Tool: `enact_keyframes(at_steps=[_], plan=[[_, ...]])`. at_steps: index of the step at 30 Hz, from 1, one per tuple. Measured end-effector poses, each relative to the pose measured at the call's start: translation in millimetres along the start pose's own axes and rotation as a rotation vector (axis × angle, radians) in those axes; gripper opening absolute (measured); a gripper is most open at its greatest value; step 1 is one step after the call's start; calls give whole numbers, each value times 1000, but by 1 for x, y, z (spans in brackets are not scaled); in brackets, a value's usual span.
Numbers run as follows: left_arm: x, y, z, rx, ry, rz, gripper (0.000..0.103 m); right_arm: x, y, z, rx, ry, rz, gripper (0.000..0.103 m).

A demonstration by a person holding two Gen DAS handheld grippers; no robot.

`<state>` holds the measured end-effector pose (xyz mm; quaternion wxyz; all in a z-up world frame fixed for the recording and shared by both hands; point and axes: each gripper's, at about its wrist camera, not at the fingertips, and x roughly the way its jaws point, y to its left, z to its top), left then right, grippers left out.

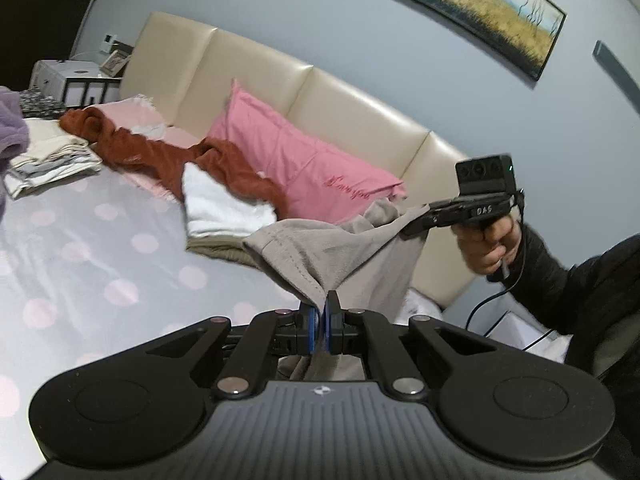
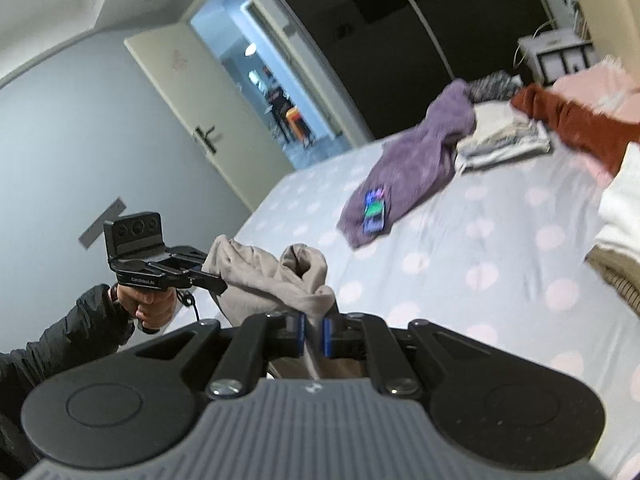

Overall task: Fold clothes
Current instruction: 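Lift the shirt edge with both grippers and fold it over the shirt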

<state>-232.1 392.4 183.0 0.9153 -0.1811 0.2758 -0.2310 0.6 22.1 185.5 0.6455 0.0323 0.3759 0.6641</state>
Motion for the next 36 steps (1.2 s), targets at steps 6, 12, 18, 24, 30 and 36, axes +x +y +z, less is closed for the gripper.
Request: enact_keyframes(at_steps=[6, 12, 18, 24, 30, 36], plan=[[-6, 37, -1, -81, -63, 36, 2, 46, -22, 17, 33, 75, 28, 10], [-6, 75, 41, -82, -78, 134, 2, 84, -42, 80, -47, 58, -14, 10], [-17, 71, 87, 3, -137, 191, 3, 87, -41, 134, -167, -33, 3, 10], [20, 71, 42, 45, -39, 196, 3, 94, -68, 101, -159, 8, 10, 10], [86, 80, -86, -54, 196, 185, 3, 140, -124, -37, 17, 225, -18, 10], [123, 67, -180, -141, 423, 143, 3, 156, -140, -154, 181, 435, -70, 10]])
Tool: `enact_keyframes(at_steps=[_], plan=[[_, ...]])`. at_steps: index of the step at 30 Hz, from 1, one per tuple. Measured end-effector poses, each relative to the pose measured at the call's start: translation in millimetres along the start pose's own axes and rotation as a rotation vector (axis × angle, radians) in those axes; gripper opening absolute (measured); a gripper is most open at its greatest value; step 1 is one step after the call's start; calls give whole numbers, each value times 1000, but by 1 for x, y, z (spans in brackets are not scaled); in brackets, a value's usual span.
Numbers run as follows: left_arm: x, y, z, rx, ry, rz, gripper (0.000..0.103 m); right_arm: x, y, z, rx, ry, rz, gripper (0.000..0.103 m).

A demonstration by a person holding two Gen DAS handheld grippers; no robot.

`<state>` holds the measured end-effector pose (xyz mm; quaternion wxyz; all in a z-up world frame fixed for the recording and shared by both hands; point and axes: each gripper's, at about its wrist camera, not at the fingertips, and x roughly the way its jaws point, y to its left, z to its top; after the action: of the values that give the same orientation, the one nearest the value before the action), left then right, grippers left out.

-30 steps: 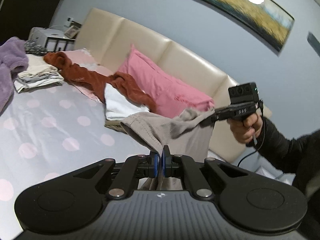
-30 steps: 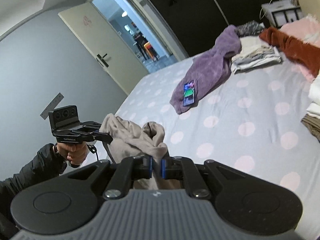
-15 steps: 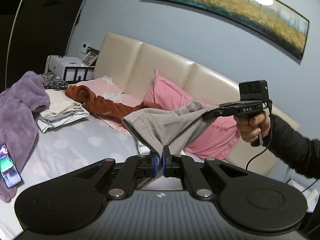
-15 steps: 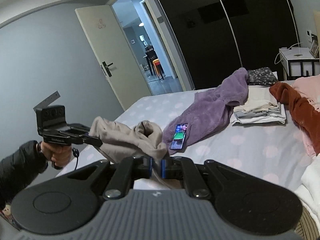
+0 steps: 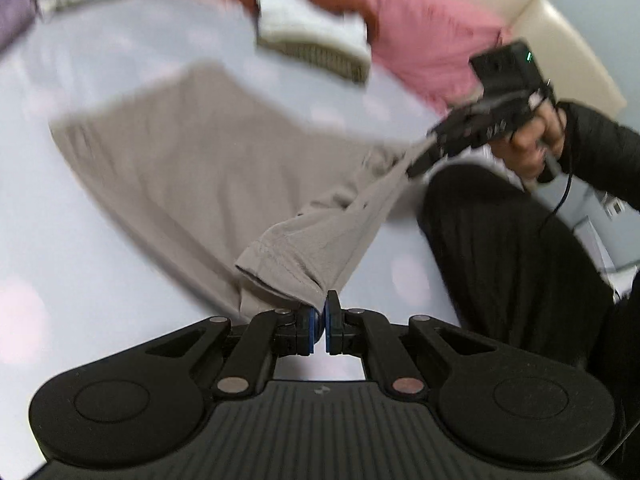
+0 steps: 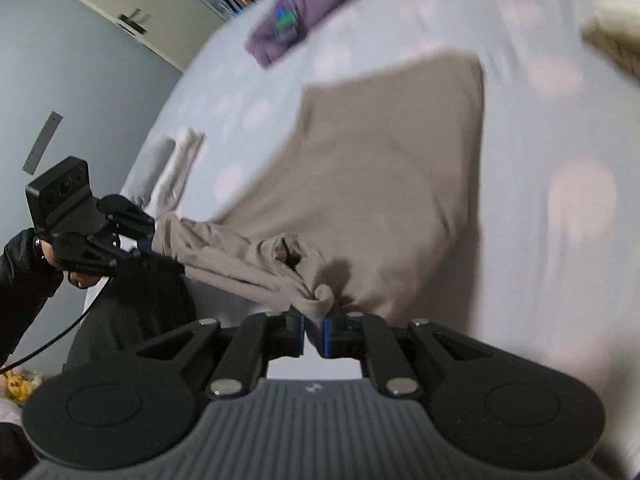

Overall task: Fold clothes
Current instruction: 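Lift the shirt edge with both grippers and fold it over the shirt, then lower the folded edge onto the shirt and open both grippers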

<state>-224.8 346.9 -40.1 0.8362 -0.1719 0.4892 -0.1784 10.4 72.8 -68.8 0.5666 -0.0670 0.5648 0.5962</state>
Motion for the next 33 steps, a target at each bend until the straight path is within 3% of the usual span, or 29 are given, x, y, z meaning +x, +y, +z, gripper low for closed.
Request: enact_keyframes(at_steps=[4, 8, 11, 19, 22, 33], plan=[[-2, -5, -18, -26, 2, -39, 3, -5, 9, -22, 12, 10, 28, 10], [1, -6, -25, -22, 33, -56, 3, -8, 19, -27, -21, 36, 38, 10], [-1, -5, -24, -45, 12, -66, 3, -6, 24, -24, -57, 57, 25, 10], [-23, 31, 1, -148, -151, -61, 3, -16, 18, 44, -112, -45, 8, 10], [-28, 52, 23, -165, -203, -23, 3, -15, 11, 77, -124, -86, 1, 10], [0, 131, 73, -260, -173, 39, 3, 27, -31, 160, -148, -48, -41, 10]])
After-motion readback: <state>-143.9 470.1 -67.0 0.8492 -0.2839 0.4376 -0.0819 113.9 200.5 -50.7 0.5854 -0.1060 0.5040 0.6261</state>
